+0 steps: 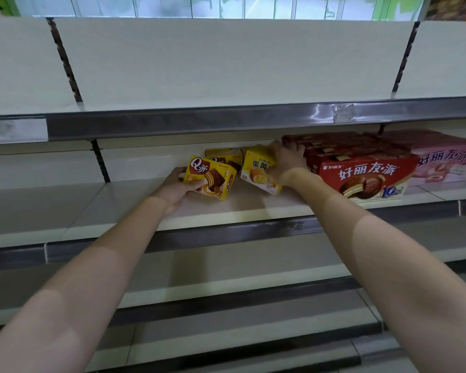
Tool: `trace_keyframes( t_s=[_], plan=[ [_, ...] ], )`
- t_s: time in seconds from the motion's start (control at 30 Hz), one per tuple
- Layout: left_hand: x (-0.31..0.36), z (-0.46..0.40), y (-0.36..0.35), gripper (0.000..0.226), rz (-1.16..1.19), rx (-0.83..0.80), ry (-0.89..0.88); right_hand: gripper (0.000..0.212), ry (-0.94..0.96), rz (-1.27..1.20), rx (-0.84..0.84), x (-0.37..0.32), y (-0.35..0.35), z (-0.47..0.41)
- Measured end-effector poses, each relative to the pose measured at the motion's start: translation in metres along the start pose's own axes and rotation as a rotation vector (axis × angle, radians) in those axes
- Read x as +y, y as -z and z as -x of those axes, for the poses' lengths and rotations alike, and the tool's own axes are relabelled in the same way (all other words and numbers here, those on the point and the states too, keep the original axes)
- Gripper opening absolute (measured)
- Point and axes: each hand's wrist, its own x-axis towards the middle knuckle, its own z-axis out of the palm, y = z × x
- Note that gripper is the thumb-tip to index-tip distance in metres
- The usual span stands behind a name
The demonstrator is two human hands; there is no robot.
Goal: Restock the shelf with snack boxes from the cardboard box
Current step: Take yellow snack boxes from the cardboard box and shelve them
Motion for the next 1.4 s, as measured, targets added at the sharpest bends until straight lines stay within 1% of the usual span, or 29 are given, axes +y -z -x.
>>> trace_keyframes(
  t_s=[0.1,0.2,0.27,0.4,0.47,0.57,0.67,0.77,0.83,0.87,0.93,0.97,1.07,1.13,1.2,1.27,1.33,1.4],
  plan=[
    [-0.008,-0.008,-0.016,0.063,-0.072,0.039,-0.050,0.069,0.019,-0.011,0.128,-0.001,0.007,0.000],
    [-0.010,-0.016,-0.034,0.067,-0.323,0.101,-0.072,0.067,0.021,-0.024,0.212,-0.004,0.014,-0.003],
    [-0.008,-0.020,-0.048,0.064,-0.472,0.138,-0.081,0.065,0.020,-0.012,0.224,-0.006,0.018,-0.008],
    [-0.007,-0.025,-0.076,0.053,-0.705,0.145,-0.115,0.061,0.026,-0.079,0.184,-0.005,0.024,-0.009],
    [-0.009,-0.029,-0.090,0.054,-0.785,0.186,-0.139,0.060,0.043,-0.071,0.199,0.000,0.023,-0.004],
    [-0.010,-0.032,-0.109,0.055,-0.738,0.205,-0.163,0.061,0.031,-0.114,0.263,0.012,0.022,0.006],
    [-0.009,-0.043,-0.123,0.046,-0.672,0.114,-0.122,0.062,0.026,-0.139,0.288,0.020,0.024,0.014],
    [-0.006,-0.053,-0.129,0.044,-0.614,0.052,-0.094,0.061,0.063,-0.175,0.270,0.023,0.028,0.017],
    [-0.011,-0.062,-0.129,0.035,-0.555,0.066,-0.087,0.061,0.093,-0.196,0.252,0.023,0.028,0.018],
    [-0.014,-0.066,-0.128,0.027,-0.545,0.088,-0.090,0.062,0.108,-0.200,0.248,0.023,0.027,0.018],
    [-0.016,-0.072,-0.121,0.020,-0.504,0.155,-0.076,0.062,0.131,-0.215,0.242,0.022,0.025,0.019],
    [-0.013,-0.070,-0.115,0.017,-0.402,0.166,-0.055,0.062,0.150,-0.226,0.236,0.020,0.025,0.020],
    [0.005,-0.053,-0.094,0.023,0.004,0.133,-0.039,0.060,0.251,-0.272,0.177,0.007,0.020,0.021],
    [0.015,-0.042,-0.071,0.031,0.087,0.066,-0.060,0.060,0.324,-0.265,0.125,-0.012,0.011,0.022],
    [0.023,-0.028,-0.045,0.042,0.097,-0.014,-0.072,0.060,0.367,-0.248,0.069,-0.035,-0.001,0.021],
    [0.027,-0.014,-0.020,0.049,0.060,-0.046,-0.074,0.062,0.385,-0.273,-0.010,-0.059,-0.014,0.019],
    [0.025,-0.002,0.007,0.054,-0.049,-0.050,-0.087,0.063,0.417,-0.278,-0.059,-0.081,-0.030,0.016],
    [0.022,0.011,0.032,0.050,-0.164,-0.054,-0.107,0.062,0.461,-0.254,-0.088,-0.104,-0.045,0.016]
  ],
)
